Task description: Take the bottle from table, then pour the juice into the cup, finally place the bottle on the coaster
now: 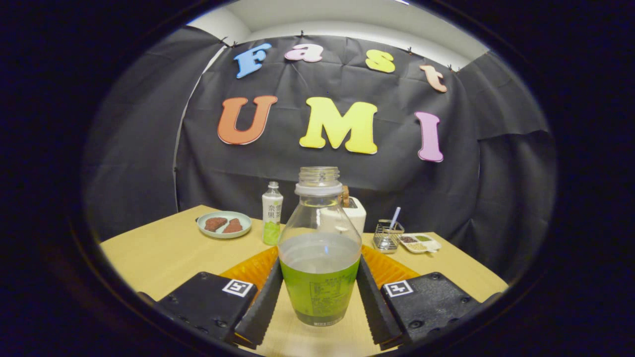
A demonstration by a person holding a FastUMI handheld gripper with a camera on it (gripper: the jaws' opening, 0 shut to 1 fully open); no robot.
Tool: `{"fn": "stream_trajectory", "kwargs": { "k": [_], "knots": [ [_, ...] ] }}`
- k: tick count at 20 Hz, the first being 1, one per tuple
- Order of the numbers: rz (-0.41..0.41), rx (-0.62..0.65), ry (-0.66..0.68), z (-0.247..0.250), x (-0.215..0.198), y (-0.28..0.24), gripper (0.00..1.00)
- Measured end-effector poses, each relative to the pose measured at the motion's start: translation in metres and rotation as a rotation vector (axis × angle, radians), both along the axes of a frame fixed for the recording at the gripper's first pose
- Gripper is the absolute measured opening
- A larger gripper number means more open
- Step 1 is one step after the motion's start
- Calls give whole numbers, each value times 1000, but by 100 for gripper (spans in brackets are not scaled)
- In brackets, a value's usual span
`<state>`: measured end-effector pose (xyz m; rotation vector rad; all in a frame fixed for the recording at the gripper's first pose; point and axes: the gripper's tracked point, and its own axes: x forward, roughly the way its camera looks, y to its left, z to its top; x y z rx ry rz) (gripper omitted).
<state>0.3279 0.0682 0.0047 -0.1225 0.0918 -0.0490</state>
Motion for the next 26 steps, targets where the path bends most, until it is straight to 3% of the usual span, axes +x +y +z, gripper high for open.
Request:
{"fn": "stream_trajectory", "kwargs": {
  "k": [10, 23, 26],
  "knots": [
    [-2, 53, 43, -43, 63, -24, 81],
    [2, 86, 63, -50, 58, -33, 84],
    [5, 99, 48, -41, 47, -35, 100]
  ]
}}
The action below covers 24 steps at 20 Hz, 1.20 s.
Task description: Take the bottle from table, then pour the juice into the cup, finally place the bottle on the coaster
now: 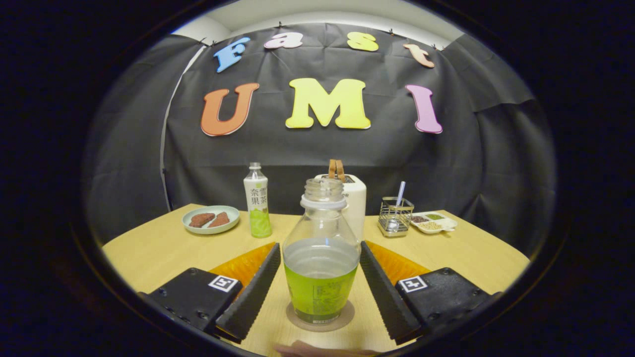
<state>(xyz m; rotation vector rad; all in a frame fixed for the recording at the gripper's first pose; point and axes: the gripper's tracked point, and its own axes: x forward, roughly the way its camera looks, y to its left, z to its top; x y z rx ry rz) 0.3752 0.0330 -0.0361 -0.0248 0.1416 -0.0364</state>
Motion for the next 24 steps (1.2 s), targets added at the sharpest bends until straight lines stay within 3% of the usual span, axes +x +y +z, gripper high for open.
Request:
{"fn": "stream_trajectory", "kwargs": {
  "k": [9, 24],
  "knots": [
    [22, 4, -54, 49, -74, -2, 100],
    [-33, -66, -163, 127, -316, -25, 100]
  ]
}}
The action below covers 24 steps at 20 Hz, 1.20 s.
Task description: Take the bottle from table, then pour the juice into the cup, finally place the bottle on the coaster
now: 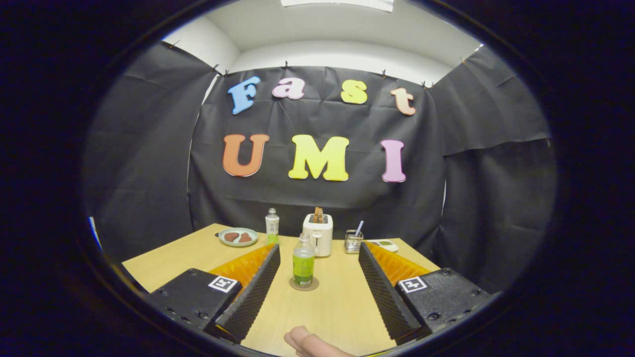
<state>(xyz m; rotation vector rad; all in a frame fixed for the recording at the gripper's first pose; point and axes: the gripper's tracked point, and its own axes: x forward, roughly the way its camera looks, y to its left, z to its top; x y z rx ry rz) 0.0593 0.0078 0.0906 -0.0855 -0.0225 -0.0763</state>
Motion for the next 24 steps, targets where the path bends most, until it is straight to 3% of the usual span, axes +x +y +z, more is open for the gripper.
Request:
{"fn": "stream_trajectory", "kwargs": {
  "k": [7, 11, 14, 19, 24],
  "knots": [
    [3, 85, -46, 3, -82, -26, 100],
    [-9, 56, -47, -13, -109, -43, 100],
    [-34, 36, -64, -30, -115, -47, 100],
    [40, 62, -10, -47, -114, -19, 100],
    [-21, -8, -7, -58, -113, -23, 100]
  ]
}}
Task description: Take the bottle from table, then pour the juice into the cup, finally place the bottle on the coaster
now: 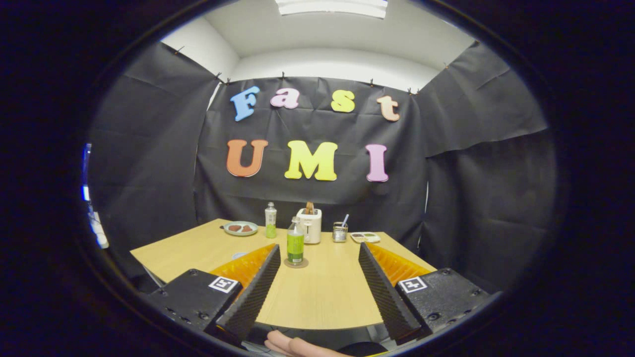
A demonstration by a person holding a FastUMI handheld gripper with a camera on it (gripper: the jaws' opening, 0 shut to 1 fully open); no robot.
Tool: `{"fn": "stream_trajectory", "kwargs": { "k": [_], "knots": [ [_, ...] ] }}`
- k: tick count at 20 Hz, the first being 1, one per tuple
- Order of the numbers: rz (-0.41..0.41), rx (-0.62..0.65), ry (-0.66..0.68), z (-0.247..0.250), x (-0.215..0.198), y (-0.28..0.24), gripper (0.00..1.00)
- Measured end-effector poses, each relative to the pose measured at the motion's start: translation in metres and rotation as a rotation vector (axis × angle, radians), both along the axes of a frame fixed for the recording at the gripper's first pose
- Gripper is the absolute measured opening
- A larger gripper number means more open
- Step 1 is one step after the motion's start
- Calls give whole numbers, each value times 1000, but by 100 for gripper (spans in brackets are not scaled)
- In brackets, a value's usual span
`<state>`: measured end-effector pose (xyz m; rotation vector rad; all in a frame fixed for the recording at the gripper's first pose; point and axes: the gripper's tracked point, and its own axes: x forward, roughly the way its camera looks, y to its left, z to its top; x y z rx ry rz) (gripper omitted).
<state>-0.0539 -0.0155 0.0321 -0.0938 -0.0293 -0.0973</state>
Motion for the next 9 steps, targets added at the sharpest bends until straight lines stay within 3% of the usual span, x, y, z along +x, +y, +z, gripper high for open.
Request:
{"fn": "stream_trajectory", "kwargs": {
  "k": [9],
  "knots": [
    [4, 37, 40, -10, 4, 7, 100]
  ]
}}
